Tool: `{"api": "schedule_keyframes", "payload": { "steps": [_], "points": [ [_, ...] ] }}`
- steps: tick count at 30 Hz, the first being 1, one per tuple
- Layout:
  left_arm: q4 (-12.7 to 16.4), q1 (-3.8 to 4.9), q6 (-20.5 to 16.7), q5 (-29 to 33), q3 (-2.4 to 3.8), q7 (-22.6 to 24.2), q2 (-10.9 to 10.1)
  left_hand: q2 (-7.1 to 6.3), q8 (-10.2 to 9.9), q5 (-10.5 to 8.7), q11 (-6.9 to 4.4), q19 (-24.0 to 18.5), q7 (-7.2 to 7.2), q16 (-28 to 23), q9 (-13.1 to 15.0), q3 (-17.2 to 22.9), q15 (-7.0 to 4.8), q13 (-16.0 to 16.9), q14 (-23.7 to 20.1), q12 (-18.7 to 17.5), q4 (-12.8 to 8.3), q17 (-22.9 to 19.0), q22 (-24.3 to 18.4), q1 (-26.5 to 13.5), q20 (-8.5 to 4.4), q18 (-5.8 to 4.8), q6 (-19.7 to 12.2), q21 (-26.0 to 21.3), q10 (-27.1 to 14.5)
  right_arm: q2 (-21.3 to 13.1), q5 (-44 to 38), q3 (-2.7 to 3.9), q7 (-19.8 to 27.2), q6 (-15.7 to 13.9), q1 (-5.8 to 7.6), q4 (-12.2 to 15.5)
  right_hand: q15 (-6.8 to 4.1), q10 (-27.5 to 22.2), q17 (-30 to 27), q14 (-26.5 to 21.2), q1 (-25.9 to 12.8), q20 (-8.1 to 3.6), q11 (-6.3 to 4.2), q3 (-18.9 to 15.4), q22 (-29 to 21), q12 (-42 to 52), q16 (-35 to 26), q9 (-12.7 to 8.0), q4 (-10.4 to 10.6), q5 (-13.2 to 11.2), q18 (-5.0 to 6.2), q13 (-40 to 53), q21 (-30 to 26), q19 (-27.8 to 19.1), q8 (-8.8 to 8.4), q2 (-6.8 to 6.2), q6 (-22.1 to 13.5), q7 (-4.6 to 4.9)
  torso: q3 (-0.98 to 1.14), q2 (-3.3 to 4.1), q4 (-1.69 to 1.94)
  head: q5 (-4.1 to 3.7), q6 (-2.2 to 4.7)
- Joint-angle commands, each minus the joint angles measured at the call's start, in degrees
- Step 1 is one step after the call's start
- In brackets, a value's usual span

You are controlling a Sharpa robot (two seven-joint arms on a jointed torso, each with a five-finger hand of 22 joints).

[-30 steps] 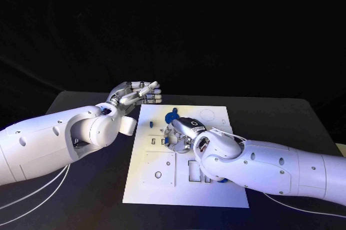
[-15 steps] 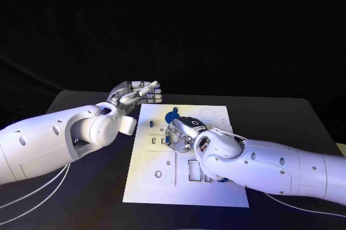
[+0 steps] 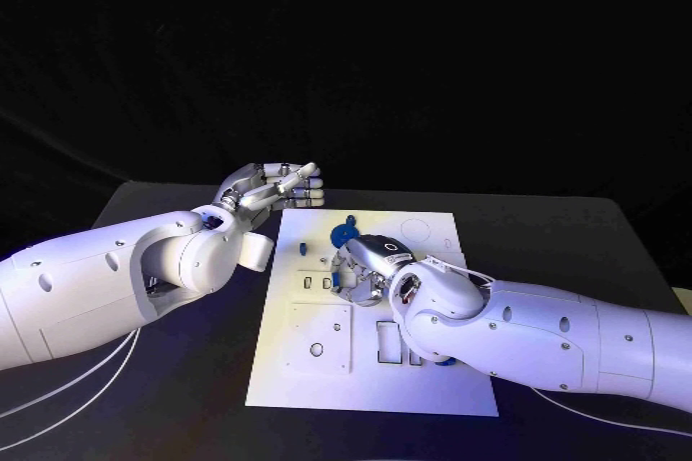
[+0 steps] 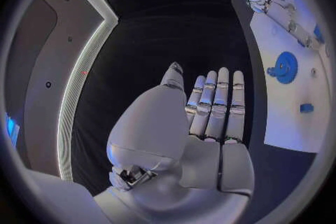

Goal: Assemble the parts on the task board

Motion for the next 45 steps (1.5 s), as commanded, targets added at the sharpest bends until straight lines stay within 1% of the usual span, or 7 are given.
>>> {"api": "schedule_keyframes", "payload": {
  "steps": [1,18,29,34,38,40,45],
  "points": [
    [0.2,0.03,1.1,-0.2,0.03,0.1,0.0,0.36,-0.2,-0.22,0.45,0.4,0.41,-0.3,0.0,-0.3,0.22,0.1,0.0,-0.2,0.0,0.0,-0.1,0.0,-0.16,0.69,0.1,-0.3,0.0,0.0,-0.6,-0.01,0.4,0.2,-0.05,0.0,0.33,4.5,15.0,6.0,-0.6,0.43,0.38,-1.2,3.5,-0.4,0.2,-0.4,0.4,-0.9,-0.34,13.1,-0.4,0.0,-0.48,0.07,-0.6,0.08,0.00,0.01,-0.01,0.00,0.04],
    [-1.0,0.02,1.4,-6.2,0.02,-3.1,0.1,-0.06,-0.2,1.17,0.15,2.5,0.37,0.7,0.0,-2.1,-0.43,0.1,2.6,-0.4,0.6,1.2,-0.1,-0.7,-0.71,0.80,0.3,0.4,0.3,-4.4,4.2,0.41,6.1,-11.5,0.41,4.5,0.79,3.6,14.7,5.9,4.6,0.86,0.91,-15.1,3.5,-1.6,0.1,-2.9,7.9,-0.7,-0.22,11.8,-1.4,-0.1,-1.20,2.34,-3.1,0.65,0.09,-0.27,0.00,0.09,0.32],
    [-3.5,-0.02,7.0,-24.1,0.01,-16.6,0.7,2.76,2.9,0.61,-6.52,21.7,-4.36,23.0,2.8,-8.1,-8.24,4.8,22.7,5.8,2.4,18.9,5.1,0.1,-8.56,0.65,4.8,12.2,15.7,-15.4,34.1,0.82,20.8,-9.3,5.98,9.1,0.58,2.7,13.2,5.5,4.0,0.76,0.61,-15.5,1.6,-2.8,-0.3,-2.3,8.0,0.7,0.41,10.7,-4.0,-1.4,0.34,3.95,-1.4,0.25,0.35,-1.57,-0.92,1.00,0.08],
    [-4.0,0.01,9.7,-30.0,0.02,-23.8,1.1,4.57,11.6,5.72,-9.27,25.6,-6.89,65.0,10.0,-14.4,-11.16,17.2,32.1,21.2,2.3,63.4,14.8,-5.4,-11.39,0.41,4.2,27.0,18.1,-20.1,39.2,0.83,22.5,-8.3,8.00,9.6,0.47,2.6,13.1,5.5,4.1,0.66,0.50,-15.5,1.5,-2.9,-0.3,-2.0,8.0,2.1,0.44,10.6,-4.2,-1.5,0.63,4.12,-1.3,0.15,0.71,-2.21,-1.19,1.47,-0.14],
    [-4.2,0.19,12.9,-35.4,0.03,-31.6,1.7,5.98,18.0,5.84,-10.71,28.3,-8.25,72.0,15.9,-16.6,-12.24,29.4,34.5,35.1,2.5,72.9,33.7,-7.5,-12.49,-1.47,3.6,42.7,17.1,-22.1,40.5,0.81,22.3,-8.0,8.86,8.7,0.46,2.5,13.0,5.5,4.0,0.64,0.49,-15.6,1.5,-3.0,-0.3,-2.0,8.0,2.3,0.45,10.5,-4.3,-1.5,0.66,4.12,-1.3,0.14,0.96,-2.73,-1.11,1.83,-0.37],
    [-4.6,0.67,15.2,-39.2,0.04,-36.8,2.4,6.76,21.4,6.28,-11.43,28.9,-8.99,73.7,20.2,-16.6,-12.85,44.6,35.2,49.8,2.8,75.3,42.9,-8.0,-13.18,-2.46,2.5,49.9,18.1,-22.9,40.9,0.80,21.9,-7.7,9.16,8.2,0.45,2.5,12.9,5.5,3.9,0.64,0.49,-15.6,1.5,-3.0,-0.4,-2.0,8.0,2.4,0.45,10.5,-4.3,-1.5,0.68,4.12,-1.3,0.14,1.18,-2.96,-0.95,2.07,-0.67],
    [-5.6,1.72,19.1,-44.5,0.00,-44.5,4.3,7.70,21.9,6.01,-11.44,28.6,-9.10,72.9,21.6,-16.5,-12.92,47.3,34.8,52.2,2.6,74.2,45.1,-8.0,-13.21,-2.66,1.8,51.5,17.7,-23.6,41.1,0.76,21.0,-7.2,9.44,7.2,0.41,2.4,12.5,5.4,4.0,0.58,0.45,-15.4,1.0,-3.2,-0.5,-1.8,8.0,3.5,0.60,10.3,-5.0,-1.8,0.75,4.30,-1.5,0.13,1.51,-3.27,-0.85,2.16,-0.82]
  ]
}}
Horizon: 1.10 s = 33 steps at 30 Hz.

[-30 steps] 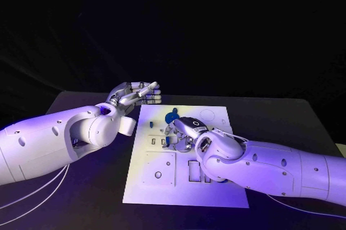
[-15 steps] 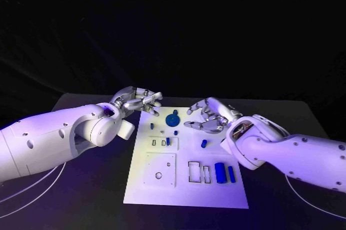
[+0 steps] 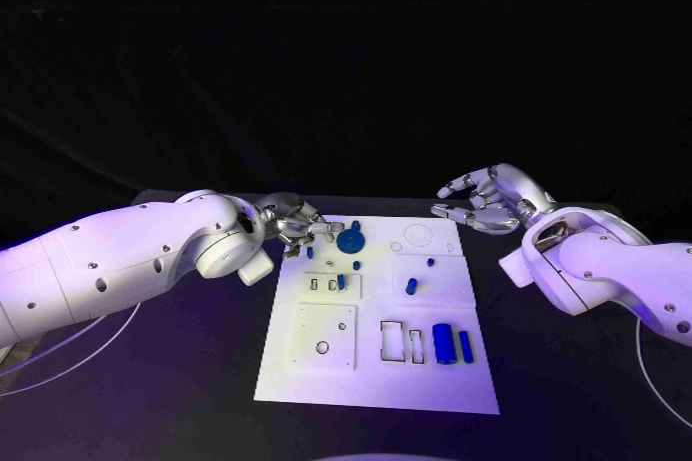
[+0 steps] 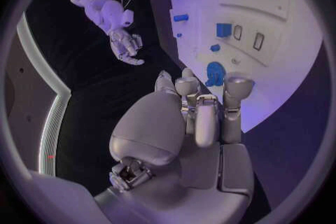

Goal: Assemble the parts on the task board

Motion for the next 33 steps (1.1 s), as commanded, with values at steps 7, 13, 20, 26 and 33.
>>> {"api": "schedule_keyframes", "payload": {
  "steps": [7,13,20,26,33],
  "points": [
    [-2.1,1.21,11.4,-10.3,-0.16,-17.7,3.8,2.05,-1.9,-1.24,1.59,-1.8,1.87,-3.2,1.0,-1.3,0.94,-11.5,4.1,-11.7,-0.2,7.6,-1.4,0.5,1.08,-0.53,-6.4,-1.4,-9.8,-0.1,2.1,-0.09,-0.3,2.2,0.20,-1.4,-0.01,2.3,12.2,5.3,-0.1,-0.03,0.05,-0.1,0.6,-0.4,-0.4,0.1,-0.1,0.4,0.73,10.1,-1.0,-0.8,0.20,0.70,0.0,-0.03,0.57,-0.56,0.15,0.27,-0.83],
    [-3.5,2.29,16.2,-10.7,-0.80,-21.2,6.5,4.11,-2.0,-0.69,1.92,2.5,2.21,0.5,1.3,-0.2,1.25,-10.4,5.5,-10.6,-0.2,12.7,7.9,3.9,1.50,-2.03,-7.8,4.3,-11.1,0.0,1.7,-0.13,-1.1,2.8,0.24,-1.9,-0.01,2.2,11.9,5.2,0.0,-0.04,0.06,0.0,0.2,-0.5,-0.5,0.1,-0.1,0.6,0.84,10.1,-1.5,-1.1,0.20,0.73,-0.2,-0.02,0.49,-0.47,0.05,0.37,-1.16],
    [-4.6,3.45,18.4,-11.1,-1.70,-22.8,8.9,4.58,-1.4,-3.42,2.08,6.0,2.37,2.1,1.5,-1.4,1.51,0.2,6.0,0.9,-0.1,15.0,17.5,1.8,1.76,-3.59,-8.0,10.5,-6.3,0.0,1.1,-0.17,-1.7,3.5,0.25,-2.3,-0.03,2.2,11.7,5.2,0.3,-0.06,0.05,0.1,0.0,-0.5,-0.6,0.2,-0.2,0.9,0.89,10.0,-1.8,-1.2,0.25,0.57,-0.3,-0.03,0.42,-0.37,0.13,0.30,-1.63],
    [-5.4,4.62,18.9,-12.4,-2.67,-23.4,10.3,4.18,-0.9,-4.40,1.97,6.5,2.21,2.1,1.6,-1.5,1.50,5.1,6.0,5.9,-0.1,15.0,19.8,0.0,1.79,-3.90,-7.2,11.9,-4.2,0.3,0.8,-0.20,-1.9,3.8,0.25,-2.7,-0.03,2.3,11.5,5.1,0.5,-0.06,0.04,0.2,-0.4,-0.5,-0.6,0.2,-0.3,1.1,1.02,10.1,-2.3,-1.5,0.29,0.49,-0.3,-0.03,0.36,-0.33,0.08,0.52,-2.09],
    [-6.1,5.11,20.0,-12.8,-3.09,-23.8,11.4,3.98,0.6,-5.10,1.73,6.5,1.83,2.1,2.4,-1.5,1.34,6.0,6.0,7.1,-0.1,15.0,20.9,-1.8,1.72,-4.00,-6.0,12.5,-4.2,0.5,0.5,-0.22,-2.0,3.6,0.25,-3.1,-0.04,2.0,11.0,5.0,0.6,-0.07,0.04,0.2,-0.9,-0.8,-0.8,0.3,-0.3,1.3,1.19,9.7,-3.0,-1.8,0.34,0.37,-0.3,-0.03,0.27,-0.33,0.12,0.44,-2.47]
  ]
}}
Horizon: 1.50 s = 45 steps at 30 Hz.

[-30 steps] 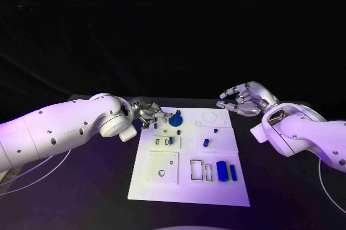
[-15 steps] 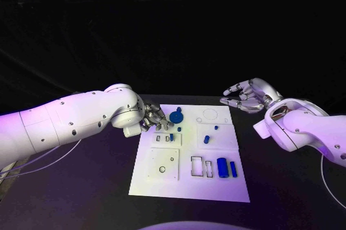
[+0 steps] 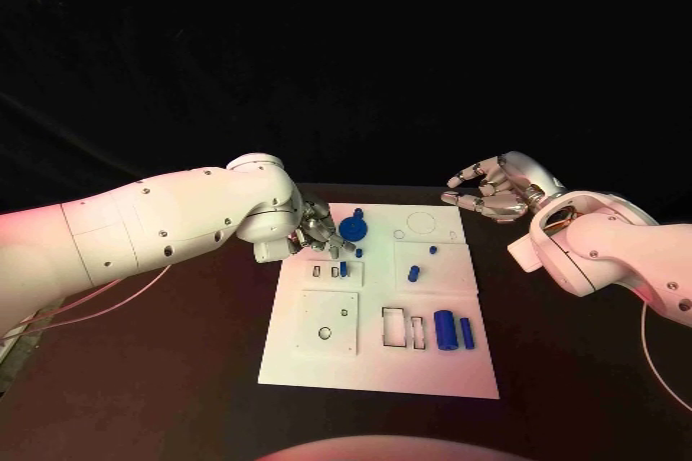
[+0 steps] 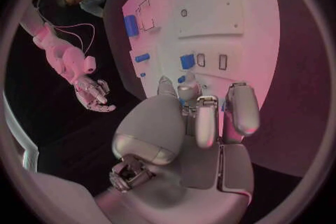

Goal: Assemble the parts on the task board

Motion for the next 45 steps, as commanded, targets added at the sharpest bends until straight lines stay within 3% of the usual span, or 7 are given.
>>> {"api": "schedule_keyframes", "payload": {
  "steps": [1,20,22,25,28,45],
  "points": [
    [-0.3,0.17,2.5,-1.1,-0.05,-1.2,0.4,0.00,0.4,-0.23,-0.15,0.3,-0.14,0.2,0.2,-1.5,0.28,0.2,6.1,0.3,-0.1,15.1,0.2,-0.6,-0.02,-0.88,0.5,0.4,0.3,0.1,-1.0,-0.01,-0.4,0.9,0.02,-0.2,-0.04,2.0,11.0,5.0,0.3,0.04,0.04,0.2,-0.1,-0.2,-0.3,0.1,-0.2,0.2,1.20,9.7,-0.3,-0.5,0.35,0.07,-0.3,-0.03,-0.06,0.02,0.03,-0.03,-0.20],
    [-2.6,0.24,5.6,-1.2,-0.40,-1.9,2.8,0.10,1.6,-0.32,-0.35,0.3,-0.38,0.2,1.3,-1.5,0.10,0.7,6.1,1.0,-0.1,15.1,0.8,-1.7,-0.18,-0.94,0.5,0.8,0.3,0.5,-1.2,-0.04,-0.8,0.8,0.02,-0.7,-0.04,1.8,10.6,4.9,0.2,0.04,0.05,0.1,-0.6,-0.5,-0.5,0.1,-0.1,0.2,1.33,9.5,-0.9,-0.8,0.44,-0.03,-0.2,-0.03,-0.04,0.09,-0.10,-0.09,-0.99],
    [-2.7,0.23,5.6,-1.2,-0.44,-1.9,3.0,0.09,1.8,1.39,-0.38,0.3,-0.41,0.2,1.6,-1.4,0.07,0.7,6.1,1.1,-0.2,15.1,1.0,-1.5,-0.22,-0.95,0.0,0.8,0.1,0.5,-1.2,-0.04,-0.8,0.6,0.02,-0.8,-0.04,1.5,10.3,4.8,0.2,0.03,0.05,0.1,-0.9,-0.9,-0.6,0.2,-0.1,0.3,1.42,9.1,-1.3,-1.0,0.45,-0.07,-0.3,-0.03,-0.04,0.06,-0.10,-0.12,-1.09],
    [-2.7,0.22,5.8,-1.2,-0.48,-1.9,3.1,-0.57,2.0,6.83,-0.42,0.1,-0.43,0.2,2.3,-1.3,0.04,0.5,6.1,1.0,-0.2,15.1,1.2,0.0,-0.27,-0.94,-1.0,0.9,-0.5,0.5,-1.2,-0.04,-0.7,0.1,0.02,-0.8,-0.04,0.4,10.0,4.7,0.2,0.03,0.07,0.2,-1.3,-2.3,-0.7,0.3,-0.1,0.5,1.53,7.7,-2.0,-1.3,0.41,-0.20,-0.6,0.02,-0.03,0.06,-0.05,-0.13,-1.16],
    [-2.7,0.22,6.2,-1.2,-0.49,-1.9,3.2,-0.86,2.0,10.06,-0.42,0.0,-0.42,0.2,2.5,-1.4,0.04,0.3,6.1,0.9,-0.1,15.1,1.3,0.2,-0.27,-0.93,-1.3,0.9,-0.7,0.5,-1.2,-0.04,-0.6,-0.1,0.02,-0.9,-0.02,-0.6,9.2,4.5,0.3,0.04,0.10,0.3,-1.9,-3.7,-1.0,0.4,-0.1,0.7,1.70,6.4,-2.9,-1.6,0.44,-0.27,-0.9,0.05,0.00,0.04,0.02,-0.17,-1.26],
    [-3.6,0.16,8.5,-1.5,-0.62,-2.3,3.8,-1.40,2.1,12.92,-0.45,-0.3,-0.47,0.2,2.6,-1.4,0.03,-0.1,6.1,0.7,-0.1,15.1,1.2,-0.3,-0.25,-0.87,-1.2,0.7,-1.1,0.9,-1.2,-0.07,-0.7,-0.2,-0.01,-1.3,-0.03,-0.8,9.0,4.5,0.2,0.04,0.09,0.4,-2.1,-4.0,-1.1,0.5,0.0,0.9,1.75,6.1,-3.2,-1.7,0.52,-0.26,-1.0,0.05,-0.04,0.07,-0.04,-0.26,-1.55]
  ]
}}
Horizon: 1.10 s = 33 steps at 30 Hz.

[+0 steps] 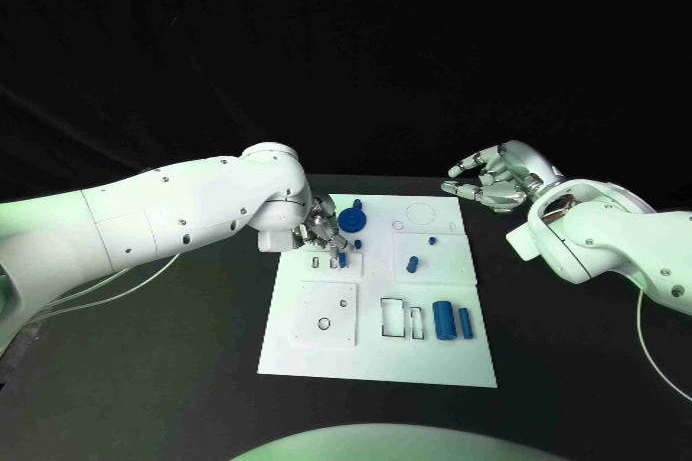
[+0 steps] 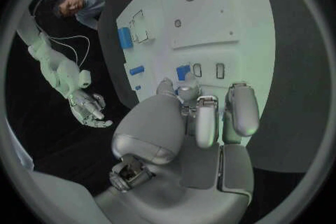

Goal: Assemble the parts on the task board

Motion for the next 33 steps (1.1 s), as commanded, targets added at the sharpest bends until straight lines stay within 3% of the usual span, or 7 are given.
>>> {"api": "schedule_keyframes", "payload": {
  "steps": [1,8,16,33],
  "points": [
    [-0.3,0.02,1.9,-0.2,-0.04,-0.3,0.3,-0.56,0.2,0.40,-0.14,-0.2,-0.08,0.2,0.1,-1.4,0.03,-0.1,6.1,-0.1,-0.1,15.1,0.0,-0.1,-0.24,-0.89,-0.3,0.1,-0.4,0.1,-0.6,-0.01,0.0,0.1,-0.02,0.0,-0.02,-0.3,9.0,4.5,0.2,0.03,-0.01,0.4,-0.1,-0.2,-0.3,0.0,0.0,0.3,0.85,6.1,-0.2,-0.5,0.29,-0.25,-0.5,-0.03,-0.02,0.04,0.03,-0.08,-0.04],
    [-0.9,0.00,2.2,-0.3,-0.13,-0.4,0.7,-0.51,0.4,0.79,-0.20,-0.3,-0.18,0.2,0.2,-1.3,0.01,-0.1,6.1,-0.1,-0.1,15.1,0.0,-0.1,-0.27,-0.87,0.0,0.1,-0.4,0.2,-0.6,-0.02,-0.1,0.2,-0.02,-0.1,-0.03,-0.3,9.0,4.5,0.2,0.03,-0.02,0.4,-0.1,-0.2,-0.4,0.1,0.0,0.4,0.85,6.2,-0.3,-0.5,0.35,-0.21,-0.4,-0.04,0.04,0.02,0.09,-0.14,-0.23],
    [-1.3,-0.03,3.1,-0.3,-0.20,-0.5,1.0,-0.91,0.7,2.98,-0.39,-0.3,-0.38,0.2,0.4,-1.3,-0.15,-0.1,6.1,-0.1,-0.1,15.1,0.2,0.2,-0.40,-0.88,0.1,0.1,-0.5,0.4,-0.6,-0.04,-0.1,0.4,-0.06,-0.2,-0.03,-0.3,9.0,4.5,0.2,0.03,-0.02,0.4,-0.1,-0.2,-0.4,0.1,0.0,0.4,0.85,6.2,-0.3,-0.5,0.35,-0.21,-0.4,-0.04,0.10,0.00,0.03,-0.08,-0.44],
    [-2.0,-0.13,3.8,-0.3,-0.28,-0.7,1.6,-0.82,0.7,3.71,-0.47,-0.3,-0.47,0.2,0.5,-1.1,-0.21,-0.2,6.1,-0.1,-0.2,15.1,0.2,0.5,-0.45,-0.87,0.1,0.1,-0.5,0.5,-0.6,-0.06,-0.2,0.6,-0.08,-0.4,-0.05,-0.2,9.0,4.5,0.0,0.02,-0.04,0.4,-0.1,-0.1,-0.4,0.2,0.0,0.5,0.86,6.2,-0.4,-0.5,0.47,-0.14,-0.4,-0.07,0.06,0.02,0.06,-0.12,-0.57]
  ]
}}
